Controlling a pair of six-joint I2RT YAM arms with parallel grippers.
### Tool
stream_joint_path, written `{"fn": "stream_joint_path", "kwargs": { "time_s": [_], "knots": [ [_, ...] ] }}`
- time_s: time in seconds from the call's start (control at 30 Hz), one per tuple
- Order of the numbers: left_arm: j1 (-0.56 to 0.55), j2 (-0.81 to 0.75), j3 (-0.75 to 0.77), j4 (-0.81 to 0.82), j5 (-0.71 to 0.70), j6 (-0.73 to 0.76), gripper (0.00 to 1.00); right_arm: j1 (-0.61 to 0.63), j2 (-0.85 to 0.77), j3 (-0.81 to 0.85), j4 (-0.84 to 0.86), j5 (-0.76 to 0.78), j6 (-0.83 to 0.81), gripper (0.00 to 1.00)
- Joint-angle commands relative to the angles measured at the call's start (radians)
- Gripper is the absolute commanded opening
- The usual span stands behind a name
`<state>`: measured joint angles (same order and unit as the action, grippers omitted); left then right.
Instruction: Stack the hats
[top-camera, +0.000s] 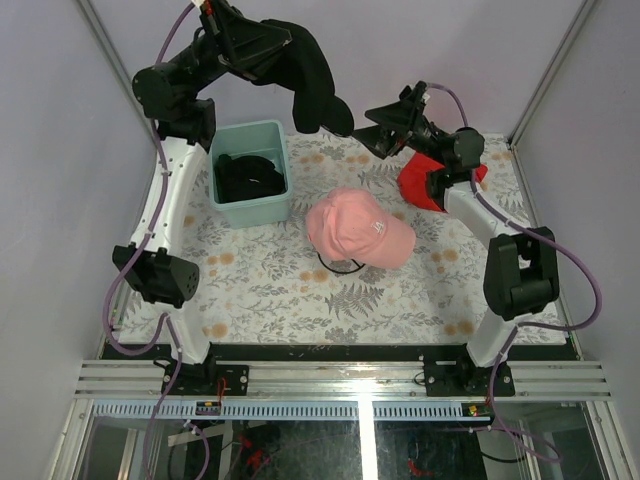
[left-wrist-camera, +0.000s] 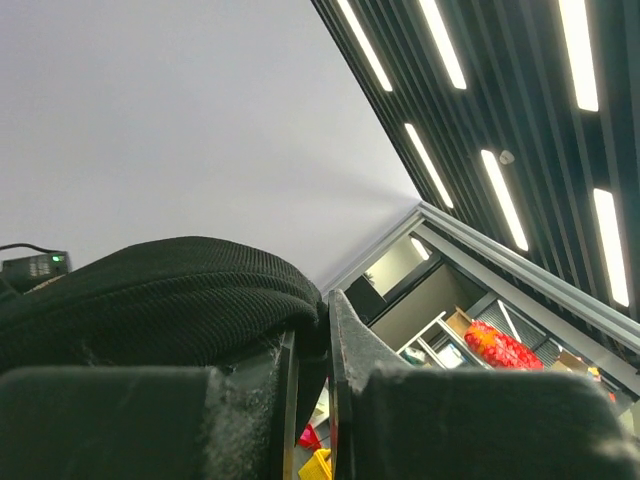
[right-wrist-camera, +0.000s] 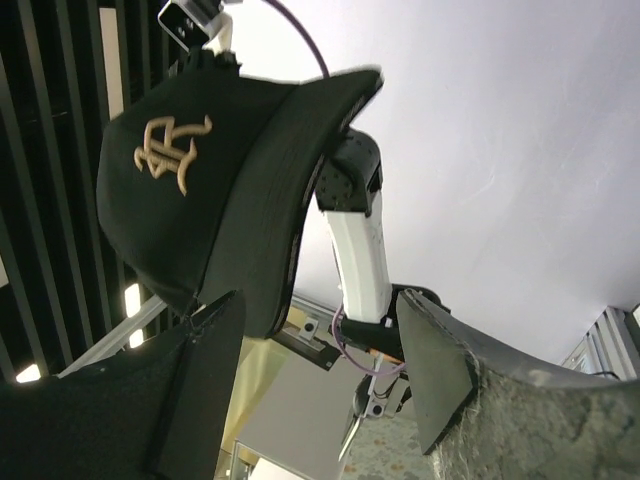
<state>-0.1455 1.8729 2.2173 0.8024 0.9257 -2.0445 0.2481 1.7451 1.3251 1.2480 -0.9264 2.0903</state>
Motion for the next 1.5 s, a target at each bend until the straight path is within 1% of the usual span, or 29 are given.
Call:
{"fn": "stream_joint_path", "kwargs": {
  "time_s": [0.0, 0.17, 0.37, 0.53, 0.63, 0.8, 0.87, 1.0, 1.03, 1.1, 1.17, 1.2, 1.23, 1.27, 1.3, 1.37, 1.4, 1.43, 1.47],
  "knots": [
    [-0.019, -0.05, -0.016, 0.042, -0.035, -0.312, 0.0, 0.013, 0.042, 0.103, 0.094, 0.027, 0.319, 0.69],
    [-0.027, -0.085, -0.075, 0.062, -0.033, -0.31, 0.0, 0.023, 0.085, 0.183, 0.076, 0.027, 0.324, 0.69],
    [-0.038, -0.124, -0.147, 0.09, -0.038, -0.312, 0.0, 0.074, 0.127, 0.265, 0.044, 0.028, 0.318, 0.69],
    [-0.039, -0.141, -0.18, 0.112, -0.038, -0.318, 0.0, 0.111, 0.143, 0.285, 0.038, 0.031, 0.315, 0.68],
    [-0.04, -0.153, -0.206, 0.121, -0.042, -0.321, 0.0, 0.122, 0.145, 0.281, 0.044, 0.033, 0.314, 0.65],
    [-0.041, -0.157, -0.206, 0.128, -0.045, -0.326, 0.0, 0.125, 0.161, 0.27, 0.082, 0.05, 0.337, 0.5],
    [-0.041, -0.159, -0.21, 0.133, -0.042, -0.33, 0.0, 0.125, 0.166, 0.269, 0.091, 0.054, 0.342, 0.39],
    [-0.036, -0.169, -0.252, 0.172, -0.041, -0.342, 0.0, 0.125, 0.165, 0.258, 0.118, 0.069, 0.357, 0.05],
    [-0.031, -0.171, -0.273, 0.186, -0.039, -0.343, 0.0, 0.124, 0.16, 0.251, 0.128, 0.071, 0.358, 0.0],
    [0.005, -0.187, -0.338, 0.224, -0.037, -0.35, 0.0, 0.117, 0.135, 0.224, 0.127, 0.072, 0.336, 0.0],
    [0.073, -0.207, -0.431, 0.245, -0.026, -0.33, 0.0, 0.103, 0.082, 0.185, 0.044, 0.052, 0.258, 0.0],
    [0.114, -0.221, -0.469, 0.228, -0.016, -0.3, 0.04, 0.092, 0.032, 0.161, -0.019, 0.039, 0.212, 0.0],
    [0.155, -0.237, -0.511, 0.188, -0.011, -0.25, 0.14, 0.081, -0.003, 0.142, -0.078, 0.029, 0.159, 0.0],
    [0.193, -0.259, -0.551, 0.133, -0.011, -0.197, 0.3, 0.069, -0.035, 0.123, -0.13, 0.025, 0.118, 0.0],
    [0.226, -0.285, -0.608, 0.069, -0.01, -0.126, 0.42, 0.057, -0.062, 0.102, -0.151, 0.031, 0.104, 0.0],
    [0.295, -0.341, -0.671, -0.145, -0.007, 0.061, 0.5, 0.033, -0.107, 0.069, -0.144, 0.055, 0.124, 0.0],
    [0.316, -0.366, -0.691, -0.289, -0.012, 0.187, 0.55, 0.024, -0.127, 0.056, -0.141, 0.069, 0.138, 0.0],
    [0.336, -0.395, -0.71, -0.445, -0.027, 0.31, 0.58, 0.012, -0.146, 0.05, -0.154, 0.077, 0.141, 0.0],
    [0.349, -0.419, -0.719, -0.612, -0.056, 0.46, 0.59, -0.002, -0.168, 0.056, -0.217, 0.064, 0.114, 0.0]
  ]
}}
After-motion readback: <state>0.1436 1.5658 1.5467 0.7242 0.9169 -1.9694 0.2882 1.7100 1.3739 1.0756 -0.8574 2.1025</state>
